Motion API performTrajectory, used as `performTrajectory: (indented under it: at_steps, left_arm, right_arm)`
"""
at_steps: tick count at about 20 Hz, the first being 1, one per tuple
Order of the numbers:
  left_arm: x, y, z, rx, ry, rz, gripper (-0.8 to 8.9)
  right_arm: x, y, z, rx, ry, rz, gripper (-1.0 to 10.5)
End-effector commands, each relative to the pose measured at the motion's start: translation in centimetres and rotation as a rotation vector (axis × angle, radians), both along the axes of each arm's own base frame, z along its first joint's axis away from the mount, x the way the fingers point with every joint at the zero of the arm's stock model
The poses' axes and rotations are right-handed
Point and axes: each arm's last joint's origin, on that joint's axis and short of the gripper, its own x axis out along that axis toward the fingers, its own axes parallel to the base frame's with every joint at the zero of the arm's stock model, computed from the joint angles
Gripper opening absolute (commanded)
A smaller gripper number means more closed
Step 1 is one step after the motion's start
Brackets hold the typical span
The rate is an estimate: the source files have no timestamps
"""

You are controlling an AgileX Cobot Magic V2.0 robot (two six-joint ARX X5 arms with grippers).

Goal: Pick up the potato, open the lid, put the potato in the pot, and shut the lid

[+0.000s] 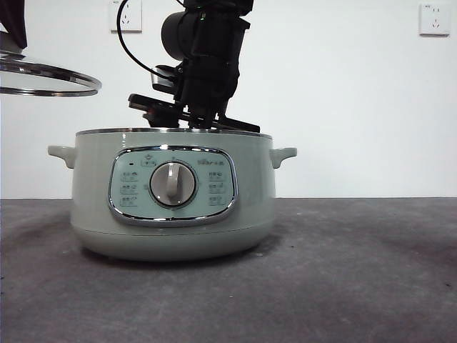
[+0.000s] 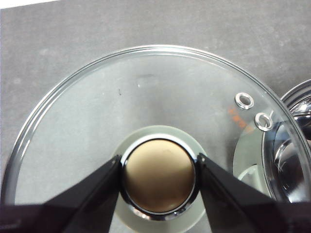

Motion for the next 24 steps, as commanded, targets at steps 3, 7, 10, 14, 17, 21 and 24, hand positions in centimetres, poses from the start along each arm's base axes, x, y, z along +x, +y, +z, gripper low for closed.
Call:
performTrajectory:
  at_steps: [3,7,10,14,17,21,24]
  left_arm:
    - [-0.3,0.0,1.1,-0.010,-0.053,-0.002,-0.09]
    - [-0.4,-0.2,1.0,-0.076,-0.039,-0.033,-0.09]
    - [-0.5,-0.8,0.9,-0.115,-0.025,-0.057,-0.09]
    - [-0.7,-2.4,0.9,-0.118,-0.011,-0.115,-0.09]
    - [-0.9,-4.4,0.9,-0.133,-0.008,-0.174,-0.09]
    - [-1.3,-7.4,0.8,-0.131,-0.005,-0.276,-0.09]
    - [-1.3,-9.5,0.2,-0.128,0.020,-0.347,-0.09]
  right_arm:
    - [-1.0,0.9,2.9,0.007,-0.049,0.030,6.6]
    - [-3.7,0.4,8.4,0.024,-0.137,0.072,6.6]
    - [-5.8,-1.0,12.1,0.039,-0.202,0.076,6.6]
    - [-8.3,-3.5,16.0,0.068,-0.287,0.064,6.6]
    - [-10.4,-5.9,16.4,0.008,-0.294,0.054,6.6]
    - [-13.4,-9.8,15.4,-0.153,-0.335,0.003,6.6]
    - [-15.4,-12.2,14.7,-0.120,-0.366,-0.022,6.6]
